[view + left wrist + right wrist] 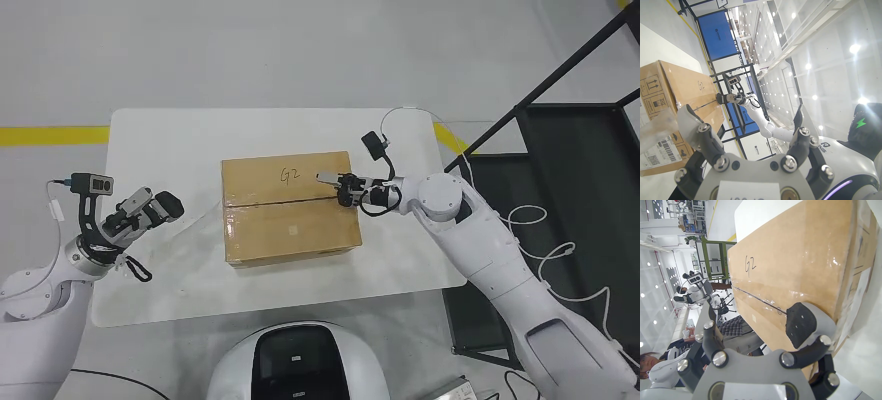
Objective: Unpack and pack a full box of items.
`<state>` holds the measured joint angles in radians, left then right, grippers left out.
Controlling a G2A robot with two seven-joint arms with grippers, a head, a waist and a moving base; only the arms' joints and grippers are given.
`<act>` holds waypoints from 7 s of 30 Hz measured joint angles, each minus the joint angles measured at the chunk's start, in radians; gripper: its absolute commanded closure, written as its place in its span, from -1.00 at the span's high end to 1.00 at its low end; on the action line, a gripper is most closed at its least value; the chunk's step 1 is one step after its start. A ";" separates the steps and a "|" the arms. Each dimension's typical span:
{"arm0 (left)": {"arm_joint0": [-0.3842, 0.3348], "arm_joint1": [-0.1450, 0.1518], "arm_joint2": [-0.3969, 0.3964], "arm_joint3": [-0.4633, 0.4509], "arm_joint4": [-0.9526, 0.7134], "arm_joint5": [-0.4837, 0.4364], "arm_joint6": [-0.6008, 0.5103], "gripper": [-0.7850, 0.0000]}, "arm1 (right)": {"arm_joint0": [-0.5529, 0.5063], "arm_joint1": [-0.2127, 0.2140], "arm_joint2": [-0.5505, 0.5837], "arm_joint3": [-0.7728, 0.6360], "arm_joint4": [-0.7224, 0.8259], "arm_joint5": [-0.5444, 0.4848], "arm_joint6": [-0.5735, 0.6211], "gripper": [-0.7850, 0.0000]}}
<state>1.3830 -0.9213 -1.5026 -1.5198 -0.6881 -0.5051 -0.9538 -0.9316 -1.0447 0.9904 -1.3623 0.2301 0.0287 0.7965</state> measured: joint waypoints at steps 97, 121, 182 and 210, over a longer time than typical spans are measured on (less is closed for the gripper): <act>0.155 -0.114 0.220 0.199 -0.005 -0.034 0.453 0.82 | 0.000 0.000 0.000 0.000 0.000 0.000 0.000 1.00; 0.159 -0.139 0.170 0.228 -0.038 -0.047 0.466 -0.09 | 0.000 0.000 0.000 0.000 0.000 0.000 0.000 1.00; -0.005 -0.199 0.332 -0.081 0.778 0.176 0.548 -1.00 | 0.000 0.000 0.000 0.000 0.000 0.000 0.000 1.00; 0.001 -0.206 0.345 -0.169 0.838 0.200 0.528 1.00 | 0.000 0.000 0.000 0.000 0.000 0.000 0.000 1.00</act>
<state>1.3839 -1.1277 -1.1580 -1.6886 0.1499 -0.3051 -0.4262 -0.9316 -1.0446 0.9904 -1.3624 0.2299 0.0288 0.7966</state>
